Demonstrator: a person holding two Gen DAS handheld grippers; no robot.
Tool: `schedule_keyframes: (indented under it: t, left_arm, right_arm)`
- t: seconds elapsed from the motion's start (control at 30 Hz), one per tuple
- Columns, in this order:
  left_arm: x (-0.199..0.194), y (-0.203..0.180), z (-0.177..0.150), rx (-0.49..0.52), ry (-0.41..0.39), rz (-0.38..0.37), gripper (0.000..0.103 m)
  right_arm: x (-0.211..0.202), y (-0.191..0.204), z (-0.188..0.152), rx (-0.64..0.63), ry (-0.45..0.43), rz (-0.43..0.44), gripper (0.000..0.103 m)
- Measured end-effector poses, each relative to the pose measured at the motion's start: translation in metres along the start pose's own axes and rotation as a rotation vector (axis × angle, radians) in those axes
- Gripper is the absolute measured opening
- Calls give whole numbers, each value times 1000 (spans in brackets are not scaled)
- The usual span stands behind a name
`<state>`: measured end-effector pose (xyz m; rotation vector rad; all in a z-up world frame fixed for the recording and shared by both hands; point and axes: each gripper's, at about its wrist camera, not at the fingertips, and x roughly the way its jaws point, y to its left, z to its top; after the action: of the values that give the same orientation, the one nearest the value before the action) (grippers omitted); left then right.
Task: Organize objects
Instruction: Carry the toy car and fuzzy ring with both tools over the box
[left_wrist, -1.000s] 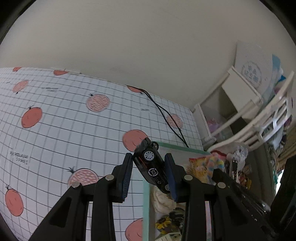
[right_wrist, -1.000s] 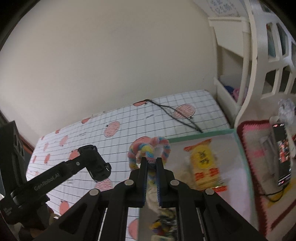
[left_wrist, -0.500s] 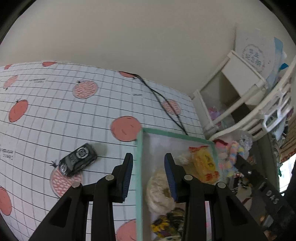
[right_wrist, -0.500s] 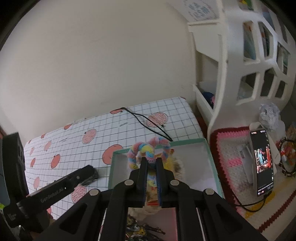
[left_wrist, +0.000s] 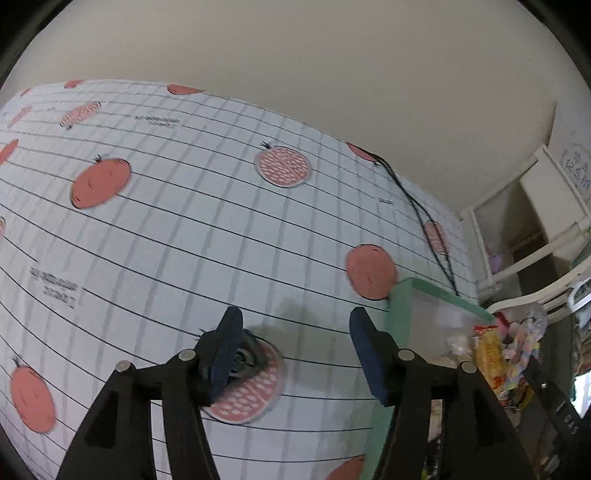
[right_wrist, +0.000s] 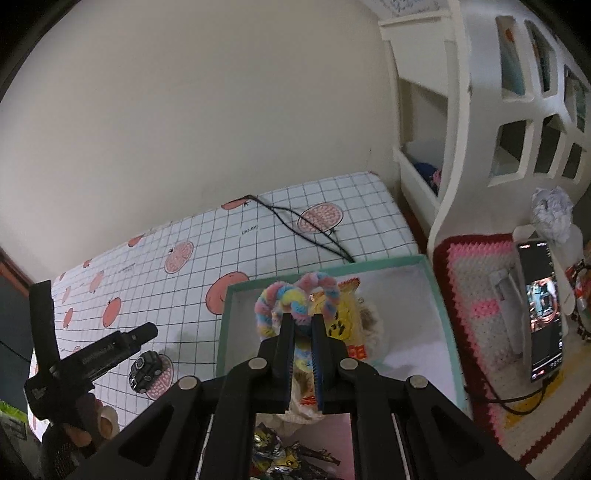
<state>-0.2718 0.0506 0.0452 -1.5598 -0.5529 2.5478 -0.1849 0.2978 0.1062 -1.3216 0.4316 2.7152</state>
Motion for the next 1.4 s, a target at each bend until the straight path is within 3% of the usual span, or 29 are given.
schedule_keyframes:
  t: [0.13,0.3,0.5,0.73,0.97,1.07,1.13,1.4]
  left_arm:
    - [-5,10,4,8,-11,8,75]
    - [-6,12,-3,114,26,60,80]
    - [5,8,-16,251,104,103,81]
    - [20,2,-26,324,149,165,81]
    - [23,-1,-30,379,149,231,65]
    - [20,-2,-30,387,152,230,55]
    - [18,-3,-31,393,155,227,42]
    - [10,-10,-21,401,138,206,37]
  right_arm:
    - [2,2,-1,-1,0,6,9]
    - [6,-1,0,11,12,8,9]
    - [9,0,-1,12,23,17,9]
    - [14,1,-3,15,38,19,9]
    - [18,5,-6,7,44,22,9]
    - [21,7,-7,2,49,23,9]
    - [21,8,-7,-1,50,24,9]
    - [22,10,-8,-5,52,29,9]
